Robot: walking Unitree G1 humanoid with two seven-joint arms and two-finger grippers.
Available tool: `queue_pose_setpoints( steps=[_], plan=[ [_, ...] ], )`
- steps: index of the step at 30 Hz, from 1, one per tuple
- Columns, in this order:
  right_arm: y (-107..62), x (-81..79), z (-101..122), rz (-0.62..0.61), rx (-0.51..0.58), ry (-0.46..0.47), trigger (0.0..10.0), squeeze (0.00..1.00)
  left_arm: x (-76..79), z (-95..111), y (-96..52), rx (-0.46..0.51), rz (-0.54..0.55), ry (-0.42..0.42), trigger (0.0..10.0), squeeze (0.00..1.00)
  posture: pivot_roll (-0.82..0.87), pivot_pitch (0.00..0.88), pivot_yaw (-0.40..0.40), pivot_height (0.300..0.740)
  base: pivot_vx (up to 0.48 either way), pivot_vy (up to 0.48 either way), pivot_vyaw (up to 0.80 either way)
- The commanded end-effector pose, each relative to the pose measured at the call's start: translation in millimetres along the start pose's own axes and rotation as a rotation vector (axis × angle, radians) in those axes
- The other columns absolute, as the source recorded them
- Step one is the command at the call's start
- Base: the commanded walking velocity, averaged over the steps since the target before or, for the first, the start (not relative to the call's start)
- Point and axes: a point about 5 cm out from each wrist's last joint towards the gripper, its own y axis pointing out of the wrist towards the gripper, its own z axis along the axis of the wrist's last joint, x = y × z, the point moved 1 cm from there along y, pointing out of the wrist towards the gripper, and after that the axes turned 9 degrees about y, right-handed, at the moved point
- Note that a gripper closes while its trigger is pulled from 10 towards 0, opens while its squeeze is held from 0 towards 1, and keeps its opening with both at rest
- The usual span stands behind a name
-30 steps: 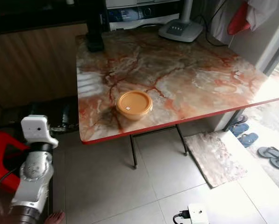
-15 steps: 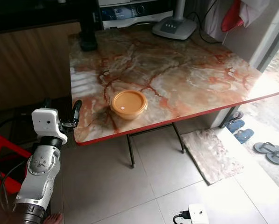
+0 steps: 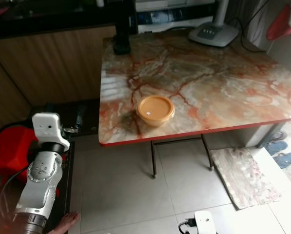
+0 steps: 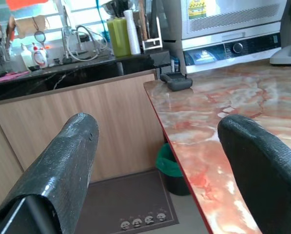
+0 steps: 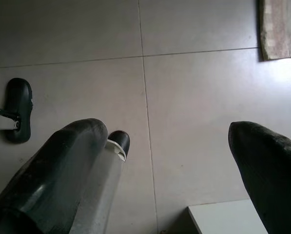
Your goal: Restocking fridge
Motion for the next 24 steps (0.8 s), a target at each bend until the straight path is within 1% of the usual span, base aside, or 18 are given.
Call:
queue_pose_setpoints(
  steps=[1, 5, 10, 22, 24],
  plan=[
    [0.1, -1.5, -0.6, 0.004, -0.003, 0.014, 10.0, 0.00, -4.4, 2.4, 1.4, 0.000, 0.009, -0.009, 10.0, 0.00, 0.04, 0.049, 0.027, 0.740, 0.000, 0.000, 0.00],
    [0.2, -1.4, 0.0, 0.005, -0.003, 0.013, 10.0, 0.00, -4.0, 3.0, 2.7, -0.002, 0.001, -0.017, 10.0, 0.00, 0.04, 0.054, 0.026, 0.740, 0.000, 0.000, 0.00],
    [0.4, -1.1, 0.9, 0.007, -0.002, 0.012, 10.0, 0.00, -2.4, 3.4, 4.8, -0.007, -0.007, -0.017, 10.0, 0.00, 0.04, 0.069, 0.022, 0.740, 0.354, 0.000, 0.00],
    [0.5, -1.5, 1.3, 0.012, -0.004, 0.008, 10.0, 0.00, -3.4, 4.2, 5.7, -0.009, -0.005, -0.013, 10.0, 0.00, 0.04, 0.074, 0.022, 0.740, 0.361, 0.000, 0.00],
    [0.6, -1.4, 1.6, 0.012, -0.005, 0.007, 10.0, 0.00, -2.8, 4.6, 6.0, -0.005, -0.009, -0.018, 10.0, 0.00, 0.04, 0.073, 0.022, 0.740, 0.000, 0.000, 0.00]
  ],
)
